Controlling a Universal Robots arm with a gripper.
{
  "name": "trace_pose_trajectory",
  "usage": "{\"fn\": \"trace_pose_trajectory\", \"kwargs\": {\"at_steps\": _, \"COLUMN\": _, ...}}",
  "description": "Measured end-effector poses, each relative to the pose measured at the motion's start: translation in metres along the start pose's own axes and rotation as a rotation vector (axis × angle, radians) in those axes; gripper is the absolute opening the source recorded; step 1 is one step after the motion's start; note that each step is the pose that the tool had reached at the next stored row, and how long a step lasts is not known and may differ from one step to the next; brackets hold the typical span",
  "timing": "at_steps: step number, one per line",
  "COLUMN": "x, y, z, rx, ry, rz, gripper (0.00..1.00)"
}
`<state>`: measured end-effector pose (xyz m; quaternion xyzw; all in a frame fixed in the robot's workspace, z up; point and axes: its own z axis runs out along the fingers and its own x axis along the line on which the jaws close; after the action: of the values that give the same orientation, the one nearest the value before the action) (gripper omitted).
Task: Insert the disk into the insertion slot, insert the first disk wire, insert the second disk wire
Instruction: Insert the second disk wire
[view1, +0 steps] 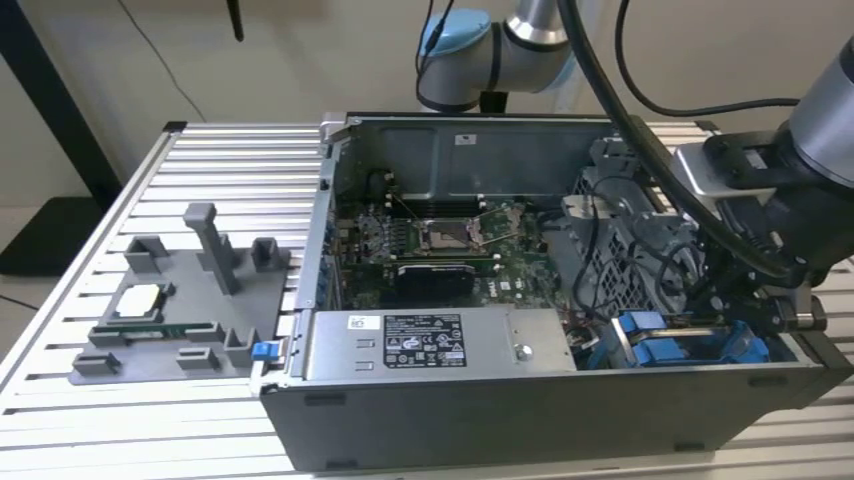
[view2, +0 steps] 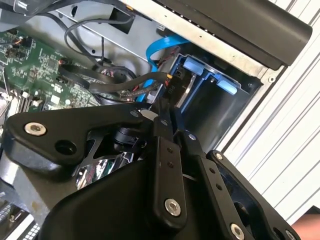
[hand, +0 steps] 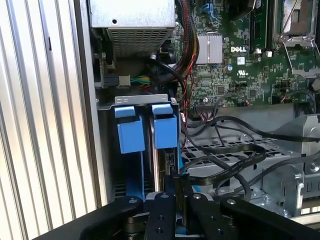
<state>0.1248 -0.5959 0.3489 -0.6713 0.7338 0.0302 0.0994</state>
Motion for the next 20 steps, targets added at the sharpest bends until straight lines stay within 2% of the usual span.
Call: {"fn": "trace_pose_trajectory", "kwargs": {"at_steps": 20, "x": -0.0006, "y": -0.0005, "z": 0.0062, "rx": 0.0000, "ry": 0.0003, "rz": 0.000, "gripper": 0.00}}
